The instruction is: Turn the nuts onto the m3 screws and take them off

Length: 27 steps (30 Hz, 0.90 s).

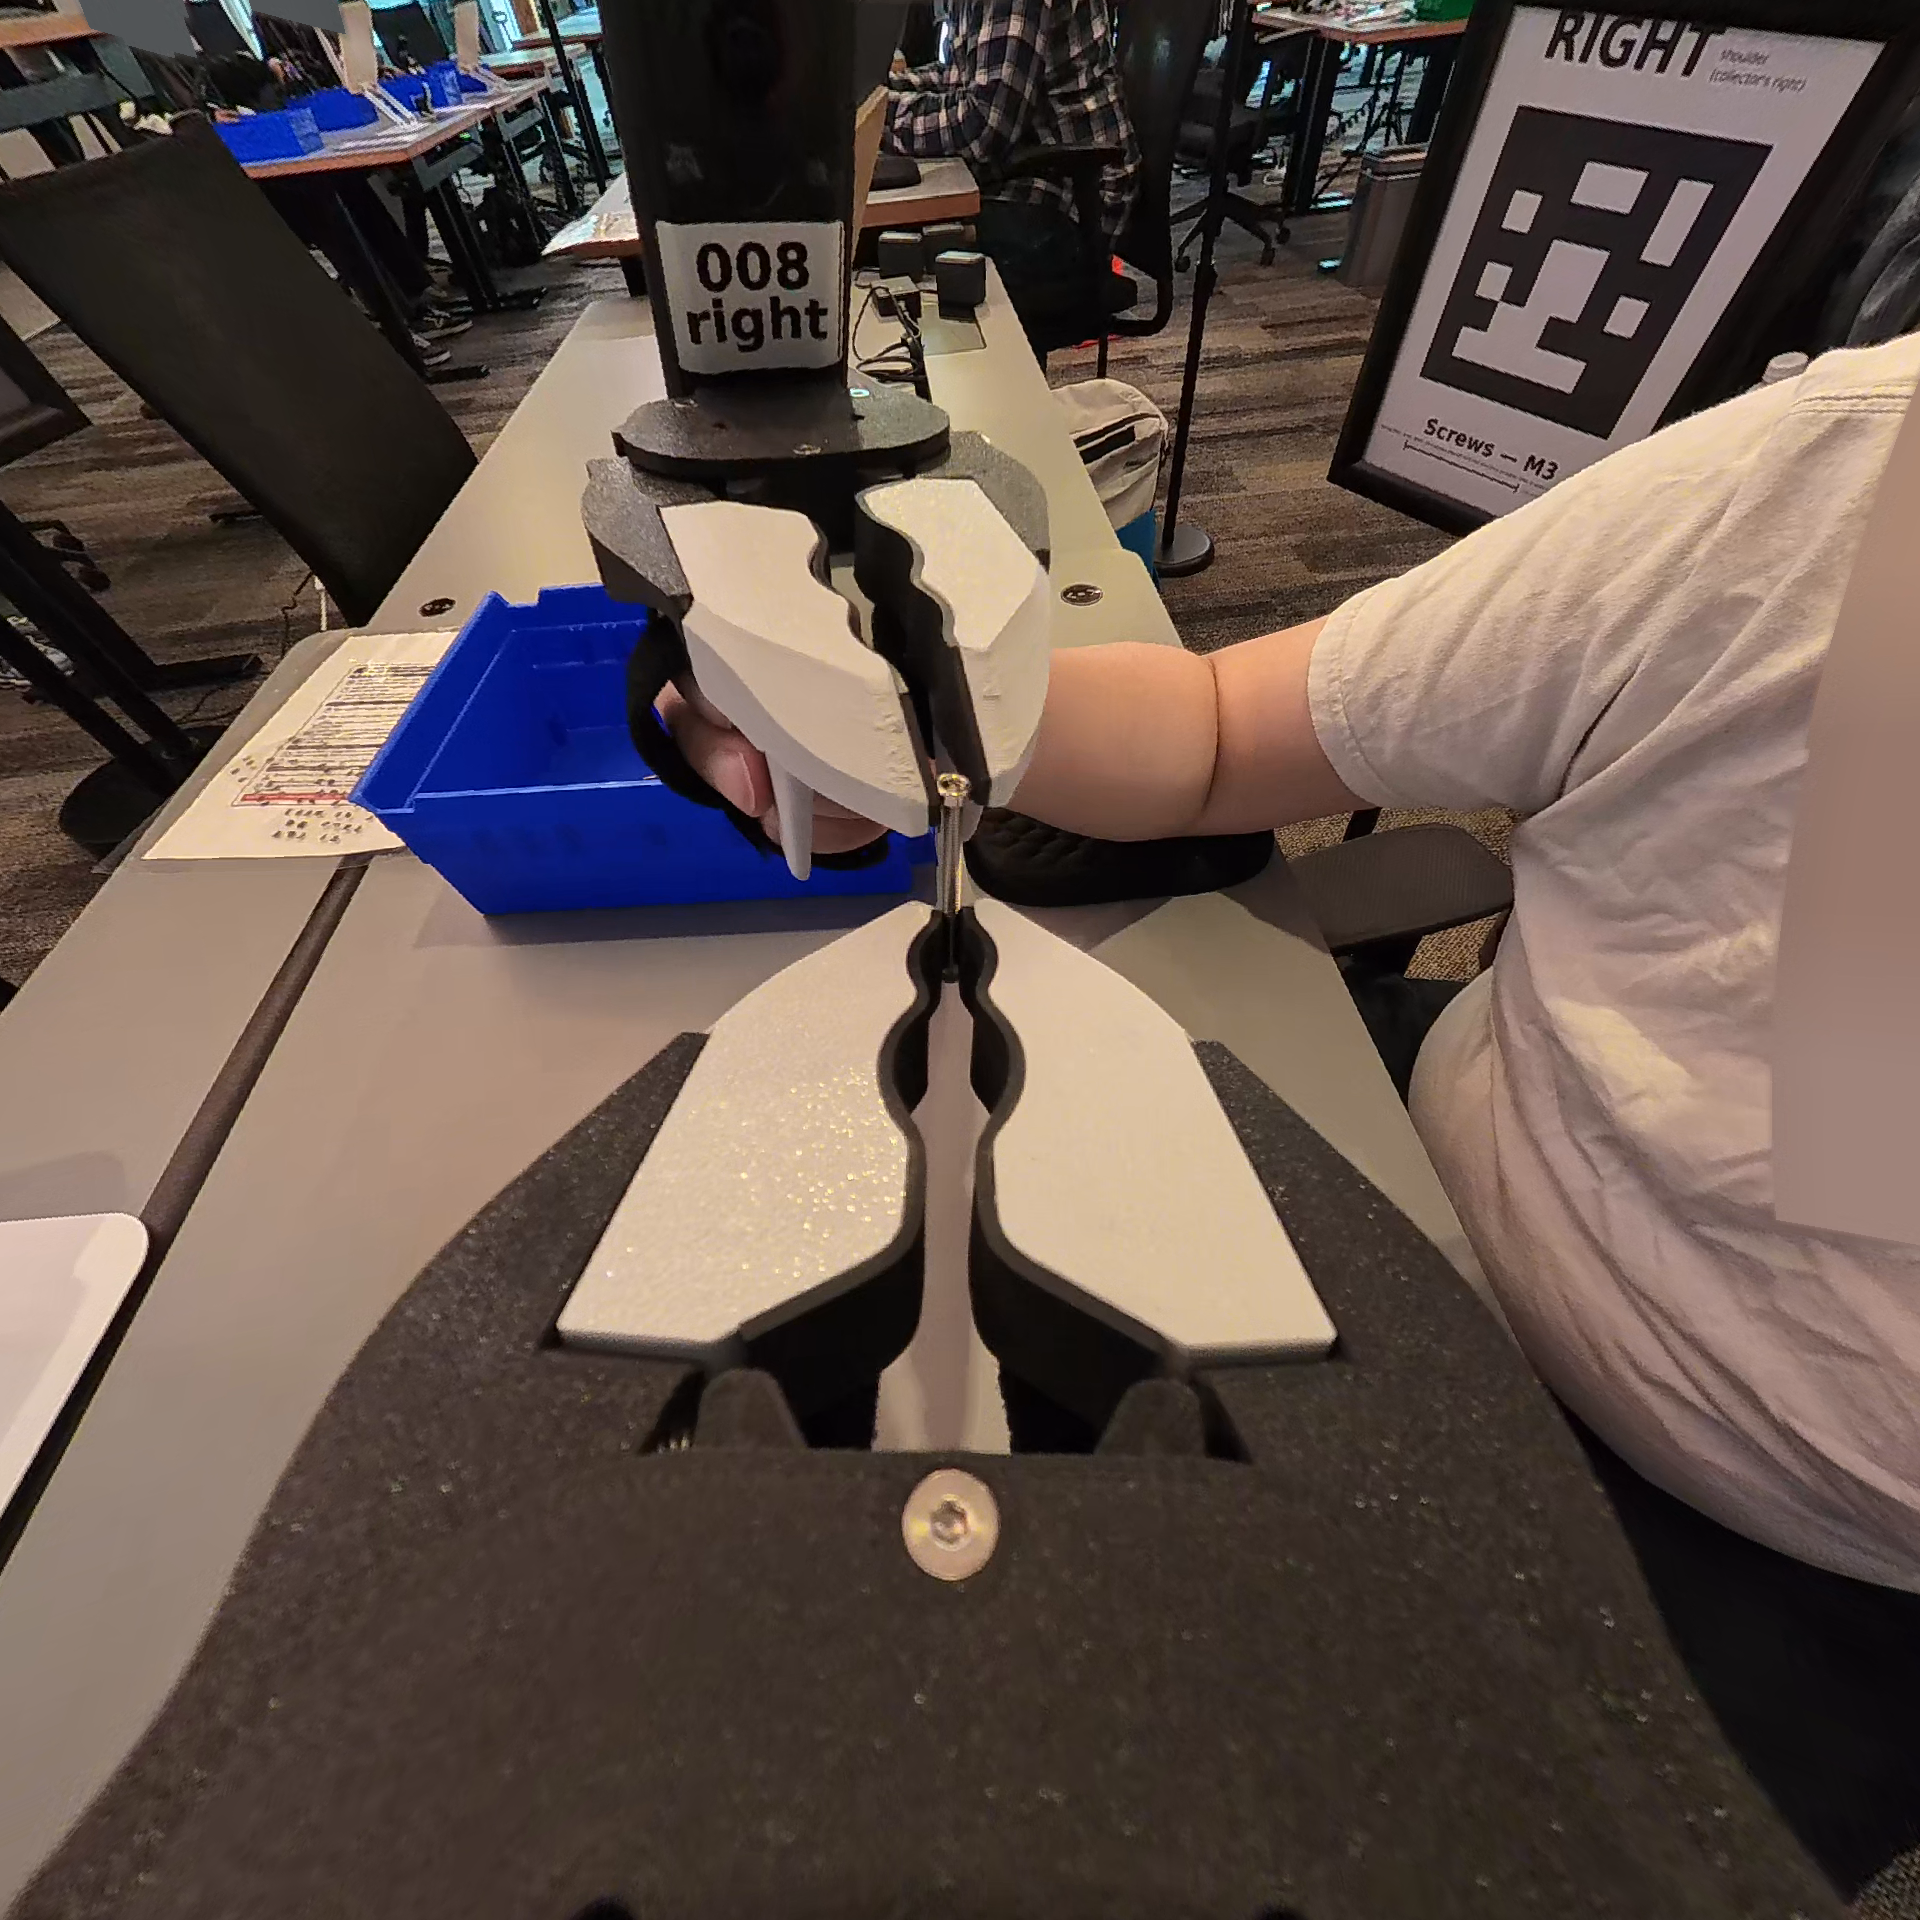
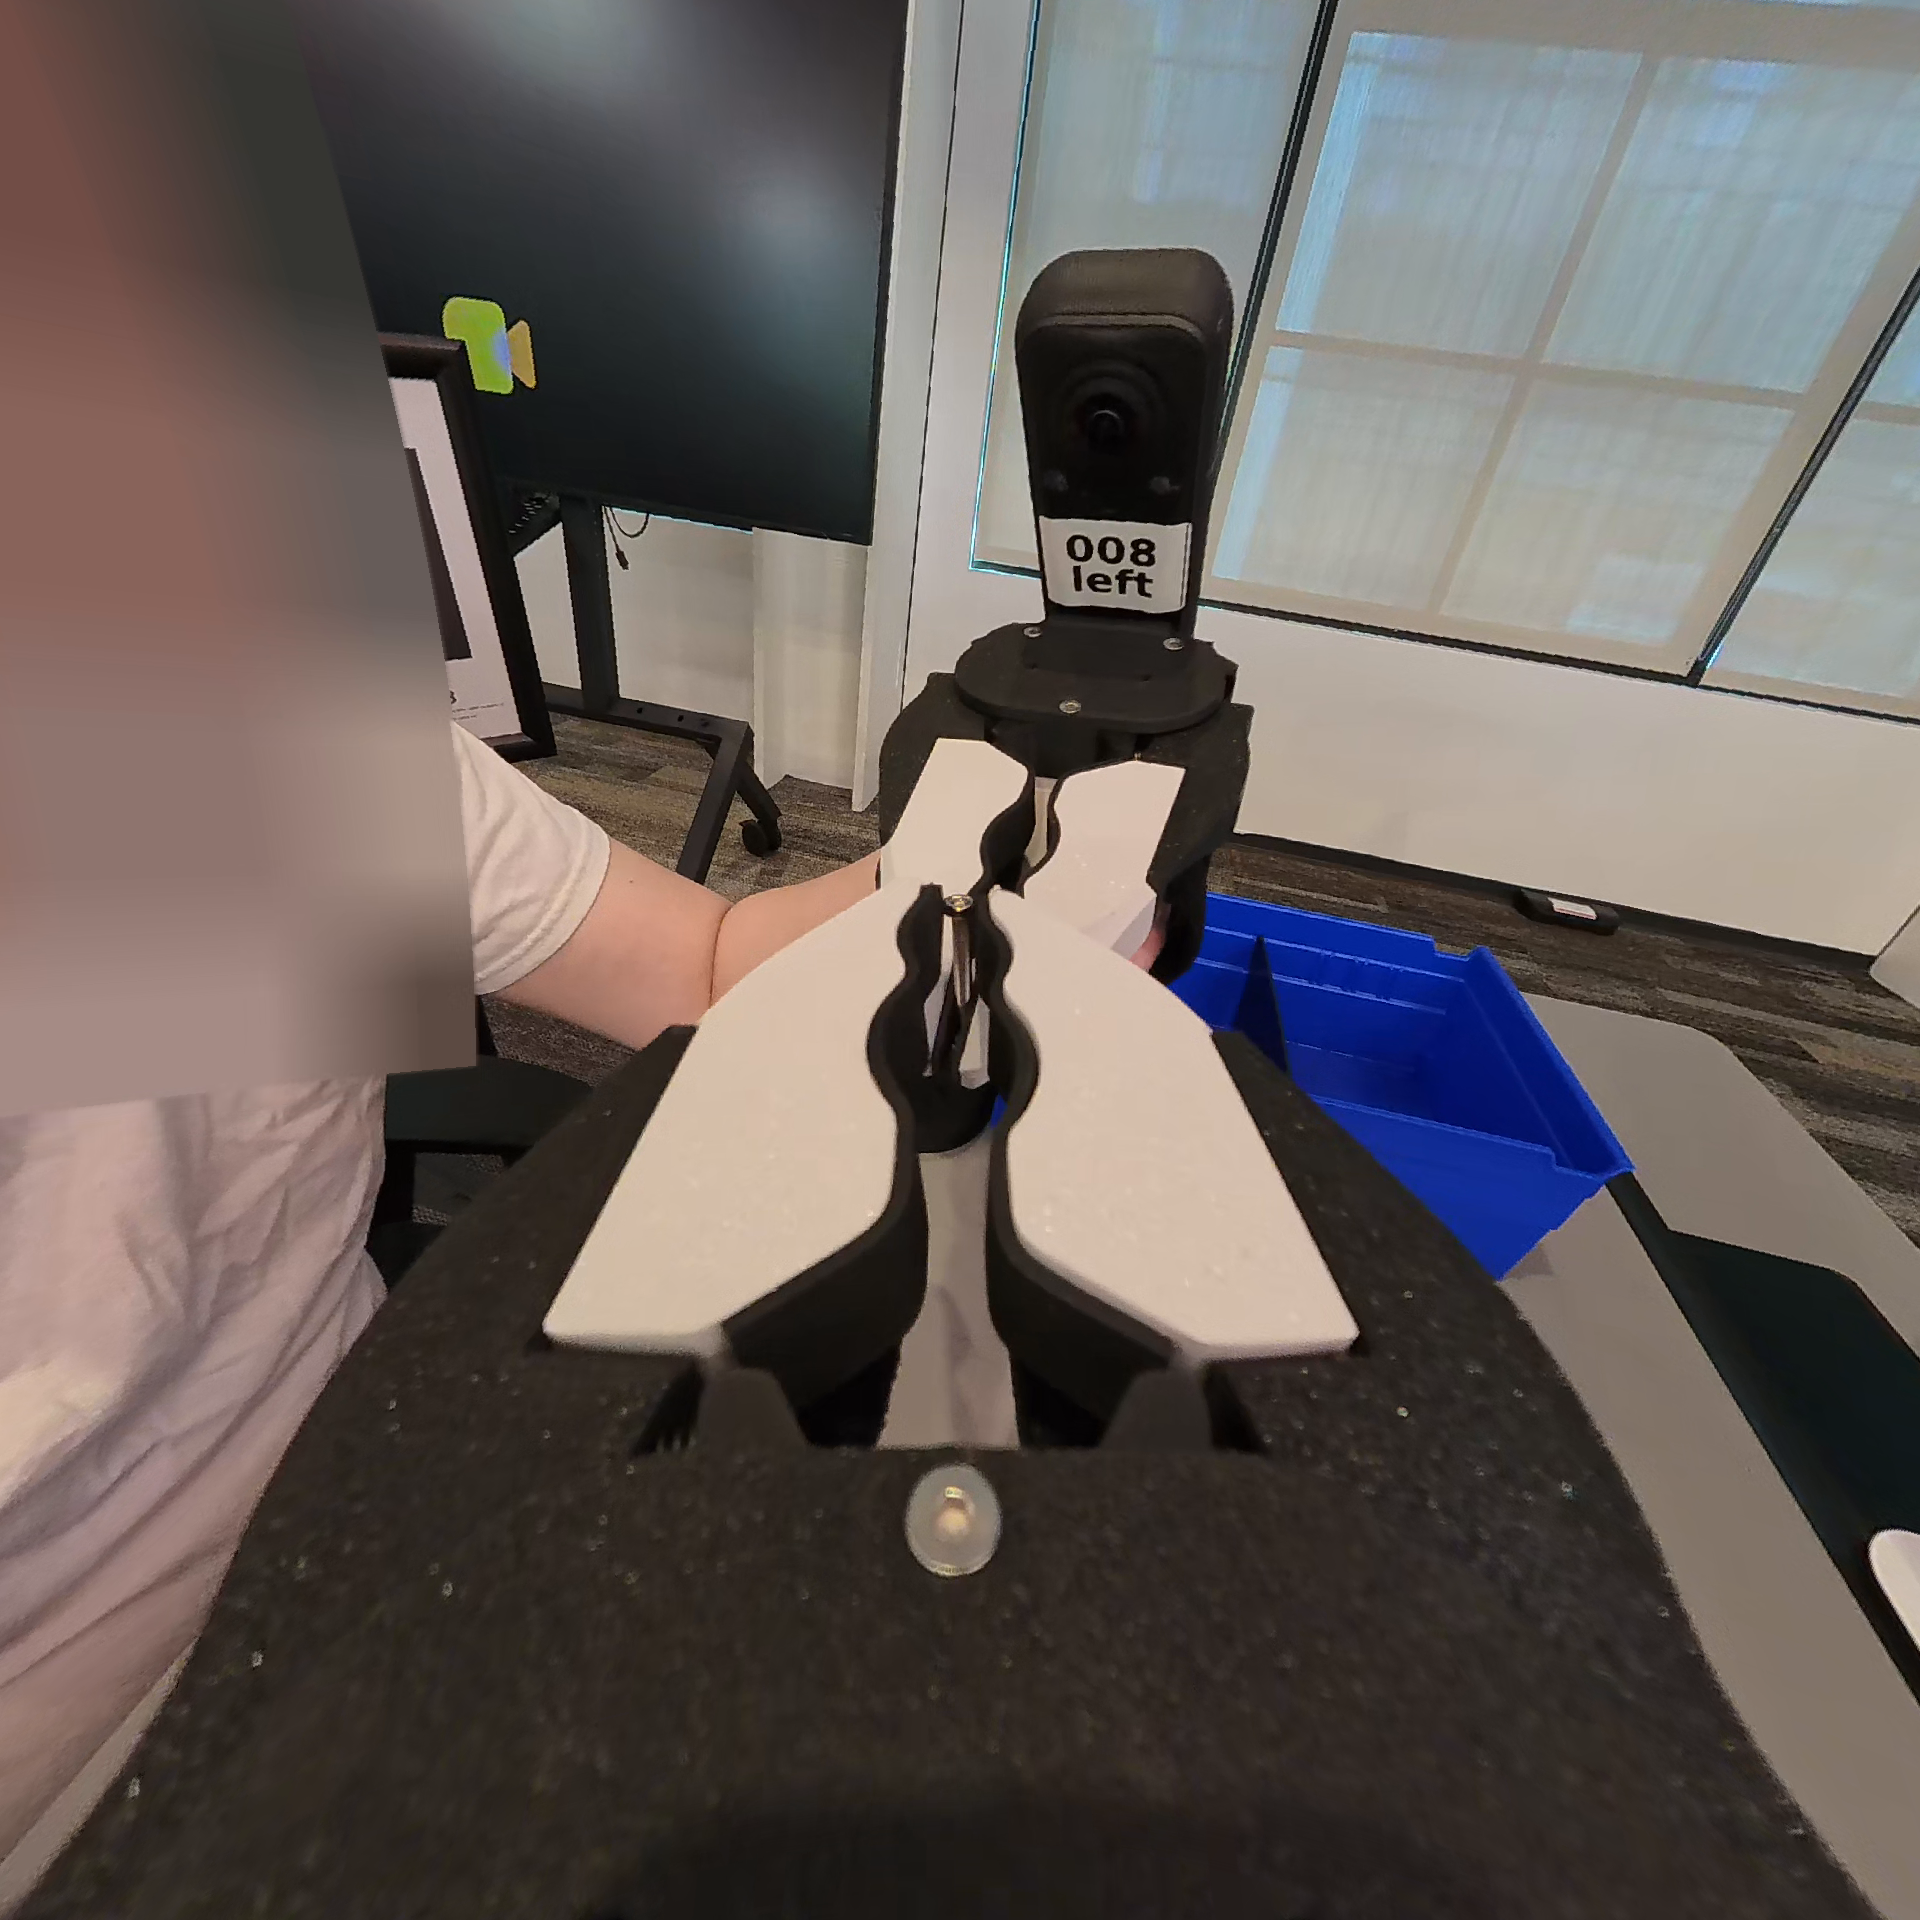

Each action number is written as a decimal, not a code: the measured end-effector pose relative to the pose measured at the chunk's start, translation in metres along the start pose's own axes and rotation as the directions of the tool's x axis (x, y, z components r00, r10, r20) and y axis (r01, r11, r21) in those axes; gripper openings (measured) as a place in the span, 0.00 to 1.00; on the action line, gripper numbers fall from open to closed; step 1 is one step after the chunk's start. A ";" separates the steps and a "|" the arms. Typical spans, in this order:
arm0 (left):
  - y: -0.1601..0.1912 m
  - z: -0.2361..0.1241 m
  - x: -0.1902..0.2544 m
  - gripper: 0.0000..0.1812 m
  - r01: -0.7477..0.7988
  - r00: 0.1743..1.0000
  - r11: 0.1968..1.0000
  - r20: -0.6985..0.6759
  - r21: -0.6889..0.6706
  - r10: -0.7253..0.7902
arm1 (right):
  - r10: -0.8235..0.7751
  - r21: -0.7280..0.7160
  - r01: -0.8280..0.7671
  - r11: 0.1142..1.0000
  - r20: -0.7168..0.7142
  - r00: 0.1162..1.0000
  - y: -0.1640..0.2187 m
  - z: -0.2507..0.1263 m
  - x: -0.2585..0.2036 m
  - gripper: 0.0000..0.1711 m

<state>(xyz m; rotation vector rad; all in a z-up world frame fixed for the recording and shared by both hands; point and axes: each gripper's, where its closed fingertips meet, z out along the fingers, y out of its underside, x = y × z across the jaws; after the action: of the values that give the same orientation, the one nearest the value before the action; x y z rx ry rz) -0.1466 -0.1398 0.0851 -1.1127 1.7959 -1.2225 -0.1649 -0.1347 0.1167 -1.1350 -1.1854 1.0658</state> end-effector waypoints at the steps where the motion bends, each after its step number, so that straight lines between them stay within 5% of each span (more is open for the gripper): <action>1: 0.000 0.000 0.000 0.01 0.000 1.000 1.000 -0.002 -0.001 0.000 | -0.003 -0.001 0.003 1.000 0.002 1.000 0.000 0.000 0.000 0.03; 16: -0.001 -0.001 0.001 0.01 0.022 1.000 1.000 -0.016 0.012 -0.022 | -0.044 -0.023 0.043 0.999 -0.033 0.999 0.002 -0.003 0.004 0.03; 22: 0.030 -0.026 -0.056 0.01 0.211 0.947 0.976 0.258 -0.047 -0.192 | -0.039 -0.154 -0.012 0.988 -0.328 0.944 0.022 -0.032 0.055 0.03; 27: 0.029 -0.046 -0.074 0.01 0.306 0.909 0.951 0.286 0.040 -0.304 | 0.114 -0.164 -0.219 0.962 -0.488 0.865 0.049 -0.062 0.098 0.04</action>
<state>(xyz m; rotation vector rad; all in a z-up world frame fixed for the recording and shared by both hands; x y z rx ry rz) -0.1651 -0.0505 0.0779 -1.5347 1.4411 -1.1565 -0.0961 -0.0367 0.0781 -1.5886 -0.8285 0.7285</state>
